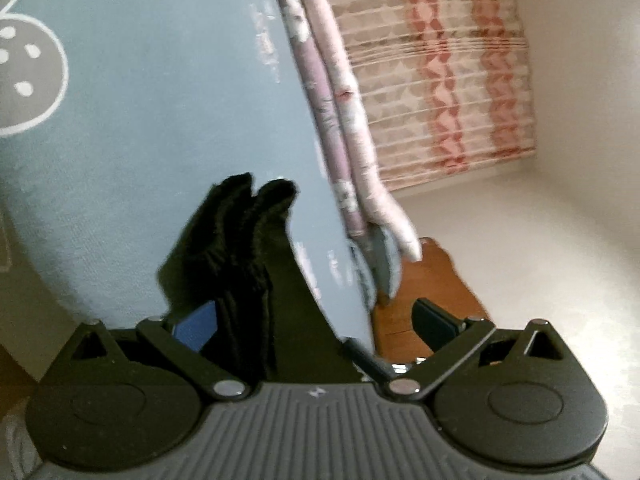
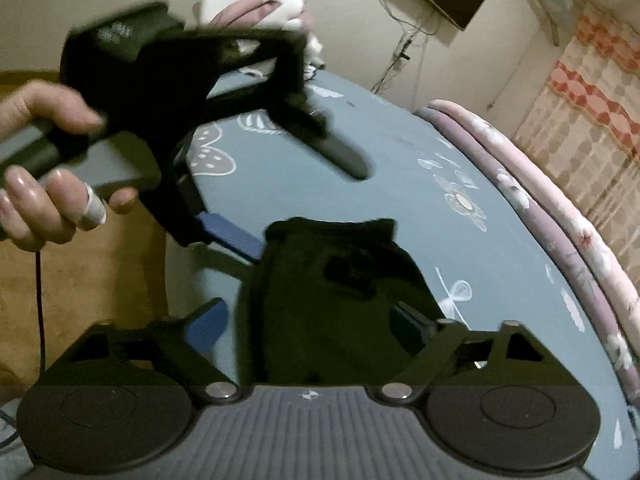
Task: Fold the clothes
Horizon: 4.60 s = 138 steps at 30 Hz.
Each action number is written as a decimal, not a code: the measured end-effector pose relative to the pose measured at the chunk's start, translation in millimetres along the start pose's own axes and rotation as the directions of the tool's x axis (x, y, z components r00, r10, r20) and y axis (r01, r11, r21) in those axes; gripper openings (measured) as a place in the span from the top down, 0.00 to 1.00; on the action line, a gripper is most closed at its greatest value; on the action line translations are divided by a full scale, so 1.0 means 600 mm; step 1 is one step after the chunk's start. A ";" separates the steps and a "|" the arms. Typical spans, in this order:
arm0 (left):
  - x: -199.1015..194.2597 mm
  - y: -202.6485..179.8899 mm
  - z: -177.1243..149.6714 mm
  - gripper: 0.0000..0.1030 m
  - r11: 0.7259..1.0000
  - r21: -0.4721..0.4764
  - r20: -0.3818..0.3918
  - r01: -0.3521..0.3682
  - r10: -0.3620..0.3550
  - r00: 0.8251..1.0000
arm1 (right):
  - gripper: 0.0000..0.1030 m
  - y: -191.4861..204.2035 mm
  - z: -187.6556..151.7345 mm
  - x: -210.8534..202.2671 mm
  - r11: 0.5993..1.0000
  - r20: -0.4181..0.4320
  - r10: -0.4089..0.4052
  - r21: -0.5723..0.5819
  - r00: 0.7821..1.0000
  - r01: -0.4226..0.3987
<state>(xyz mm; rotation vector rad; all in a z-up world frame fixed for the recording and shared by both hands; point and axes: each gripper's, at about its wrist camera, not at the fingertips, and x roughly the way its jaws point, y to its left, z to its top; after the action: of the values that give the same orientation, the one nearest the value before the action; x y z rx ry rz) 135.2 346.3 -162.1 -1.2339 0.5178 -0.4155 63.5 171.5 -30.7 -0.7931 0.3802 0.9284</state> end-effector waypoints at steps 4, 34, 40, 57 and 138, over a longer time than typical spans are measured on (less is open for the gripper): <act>0.004 -0.008 0.005 0.02 0.999 0.029 -0.025 0.017 -0.016 1.000 | 0.34 0.030 0.011 0.020 0.999 -0.025 -0.034 -0.040 0.999 0.033; 0.076 -0.022 0.033 0.02 0.994 0.096 -0.158 -0.061 0.076 0.985 | 0.90 0.047 0.029 0.022 0.991 -0.043 -0.130 0.016 0.991 0.131; 0.093 -0.025 0.036 0.02 0.986 0.104 -0.143 -0.131 0.145 0.979 | 0.86 0.047 0.024 0.010 0.994 -0.033 -0.103 0.045 0.994 0.104; 0.067 -0.032 0.016 0.75 0.897 0.244 -0.090 -0.370 0.400 0.912 | 0.57 -0.013 -0.069 -0.093 0.969 -0.041 -0.056 0.240 0.998 0.064; 0.142 -0.290 -0.095 0.85 0.786 0.577 -0.099 -0.221 0.337 0.936 | 0.00 -0.205 -0.367 -0.281 0.285 -0.061 -0.131 0.954 0.989 0.097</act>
<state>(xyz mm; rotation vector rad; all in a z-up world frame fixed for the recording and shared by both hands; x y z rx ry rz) 167.4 205.1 -21.6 -0.5326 0.6811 -0.3982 78.3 -131.2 -20.5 0.3598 0.7491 0.3939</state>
